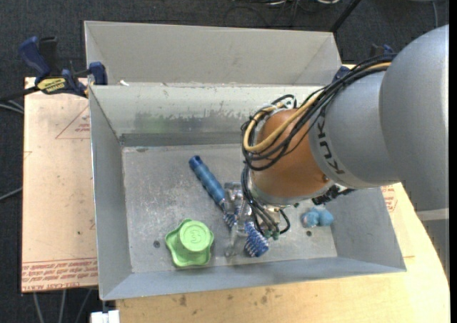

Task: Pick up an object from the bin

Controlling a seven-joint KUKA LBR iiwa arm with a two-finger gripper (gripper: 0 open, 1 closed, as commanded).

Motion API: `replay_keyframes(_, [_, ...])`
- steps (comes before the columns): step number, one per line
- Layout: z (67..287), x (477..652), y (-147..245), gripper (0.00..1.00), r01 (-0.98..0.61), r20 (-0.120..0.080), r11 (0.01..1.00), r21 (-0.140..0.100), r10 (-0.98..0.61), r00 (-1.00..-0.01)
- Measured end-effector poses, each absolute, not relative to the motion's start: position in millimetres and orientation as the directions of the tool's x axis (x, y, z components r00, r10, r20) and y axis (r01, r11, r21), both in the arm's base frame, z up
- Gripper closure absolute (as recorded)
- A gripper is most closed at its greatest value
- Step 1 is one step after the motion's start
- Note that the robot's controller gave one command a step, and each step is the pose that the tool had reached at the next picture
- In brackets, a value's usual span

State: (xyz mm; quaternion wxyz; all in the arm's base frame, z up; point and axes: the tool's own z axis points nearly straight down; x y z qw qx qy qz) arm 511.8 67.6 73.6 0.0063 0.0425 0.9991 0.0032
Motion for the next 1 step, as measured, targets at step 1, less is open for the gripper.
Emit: replay_keyframes(1, [74.9, 512.5, 67.7, 1.00, 0.086, -0.015, 0.996, 0.008, 0.086, -0.996])
